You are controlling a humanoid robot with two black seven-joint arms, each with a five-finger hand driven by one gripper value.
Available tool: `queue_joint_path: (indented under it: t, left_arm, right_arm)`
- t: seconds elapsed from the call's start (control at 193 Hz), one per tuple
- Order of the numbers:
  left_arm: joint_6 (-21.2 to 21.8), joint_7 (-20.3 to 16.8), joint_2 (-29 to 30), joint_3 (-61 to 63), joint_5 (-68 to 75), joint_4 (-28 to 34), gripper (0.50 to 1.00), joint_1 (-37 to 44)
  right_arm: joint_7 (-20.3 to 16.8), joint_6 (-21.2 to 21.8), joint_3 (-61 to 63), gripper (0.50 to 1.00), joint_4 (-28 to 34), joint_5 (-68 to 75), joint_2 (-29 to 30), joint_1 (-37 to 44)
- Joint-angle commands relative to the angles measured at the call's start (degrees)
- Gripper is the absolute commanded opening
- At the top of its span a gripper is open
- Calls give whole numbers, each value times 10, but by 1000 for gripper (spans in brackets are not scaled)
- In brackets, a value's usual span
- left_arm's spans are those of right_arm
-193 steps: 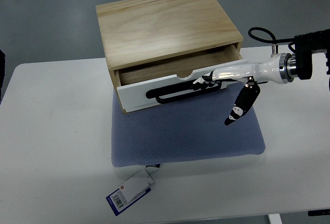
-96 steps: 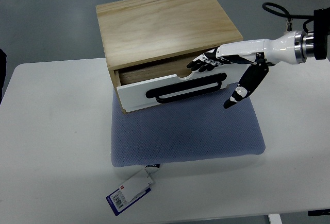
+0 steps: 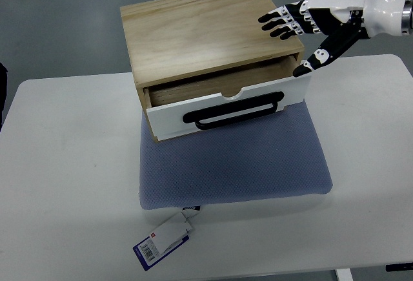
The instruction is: Open wood drawer with right hand
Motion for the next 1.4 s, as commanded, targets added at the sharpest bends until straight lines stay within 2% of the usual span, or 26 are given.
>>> queue_joint_path:
  t: [0.0, 0.13, 0.332, 0.358, 0.41, 0.415, 0.436, 0.504, 0.571, 0.68, 0.877, 1.397]
  left_arm:
    - [0, 0, 0, 0, 0, 0, 1000, 0]
    - [0, 0, 0, 0, 0, 0, 1000, 0]
    - [0, 0, 0, 0, 0, 0, 1000, 0]
    - [0, 0, 0, 0, 0, 0, 1000, 0]
    - [0, 0, 0, 0, 0, 0, 1000, 0]
    - [0, 0, 0, 0, 0, 0, 1000, -1]
    - [0, 0, 0, 0, 0, 0, 1000, 0]
    - [0, 0, 0, 0, 0, 0, 1000, -1]
    - [0, 0, 0, 0, 0, 0, 1000, 0]
    - [0, 0, 0, 0, 0, 0, 1000, 0]
    - [0, 0, 0, 0, 0, 0, 1000, 0]
    - [0, 0, 0, 0, 0, 0, 1000, 0]
  right_arm:
    - [1, 0, 12, 948, -63, 61, 1, -1]
    - [2, 0, 26, 948, -152, 171, 20, -11]
    - [2, 0, 31, 946, -286, 289, 88, -54]
    - [2, -18, 31, 946, -314, 301, 104, -58]
    - [2, -18, 31, 946, -314, 301, 104, -58]
    - [3, -57, 39, 946, -360, 321, 139, -59]
    - [3, -71, 45, 946, -380, 325, 155, -59]
    - [8, -95, 65, 946, -437, 328, 190, -59]
    - [10, -99, 90, 944, -475, 329, 209, -60]
    - [12, -108, 102, 944, -487, 329, 219, -60]
    - [28, -159, 104, 946, -489, 330, 233, -60]
    - [28, -154, 96, 950, -487, 328, 252, -72]
